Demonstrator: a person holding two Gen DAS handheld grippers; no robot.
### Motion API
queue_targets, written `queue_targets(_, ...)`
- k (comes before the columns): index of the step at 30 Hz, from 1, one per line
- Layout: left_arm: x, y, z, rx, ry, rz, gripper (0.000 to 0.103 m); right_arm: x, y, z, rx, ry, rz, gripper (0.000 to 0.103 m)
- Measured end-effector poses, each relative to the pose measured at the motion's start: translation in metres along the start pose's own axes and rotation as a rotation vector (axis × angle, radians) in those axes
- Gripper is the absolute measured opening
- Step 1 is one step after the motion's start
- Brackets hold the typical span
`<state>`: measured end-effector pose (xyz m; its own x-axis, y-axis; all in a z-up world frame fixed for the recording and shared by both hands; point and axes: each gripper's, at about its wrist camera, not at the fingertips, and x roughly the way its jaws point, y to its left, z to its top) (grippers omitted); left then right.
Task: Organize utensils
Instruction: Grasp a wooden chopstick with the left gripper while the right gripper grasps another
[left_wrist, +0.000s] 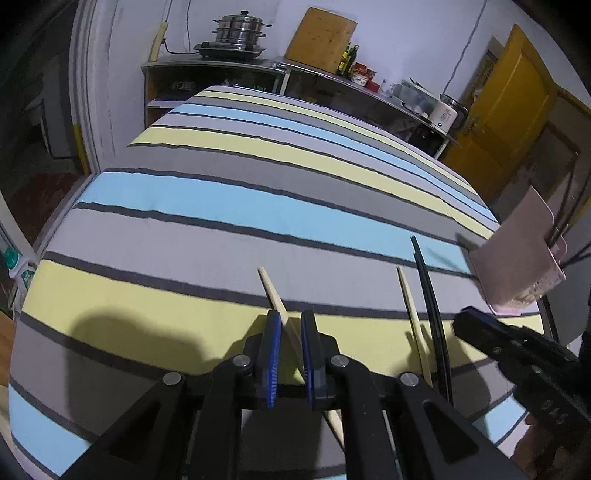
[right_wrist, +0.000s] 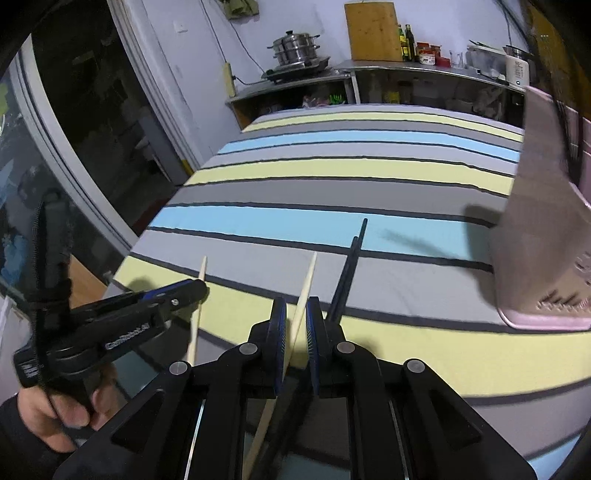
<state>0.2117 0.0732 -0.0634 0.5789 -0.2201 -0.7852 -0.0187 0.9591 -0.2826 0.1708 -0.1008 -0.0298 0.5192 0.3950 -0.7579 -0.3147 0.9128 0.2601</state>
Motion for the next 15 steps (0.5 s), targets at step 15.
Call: queue_targets(15,0.009,-0.006,0.009,0.041,-0.005,0.037,0.01,0.048,-0.004,0.017,0.017,0.07,-0.047,0.011)
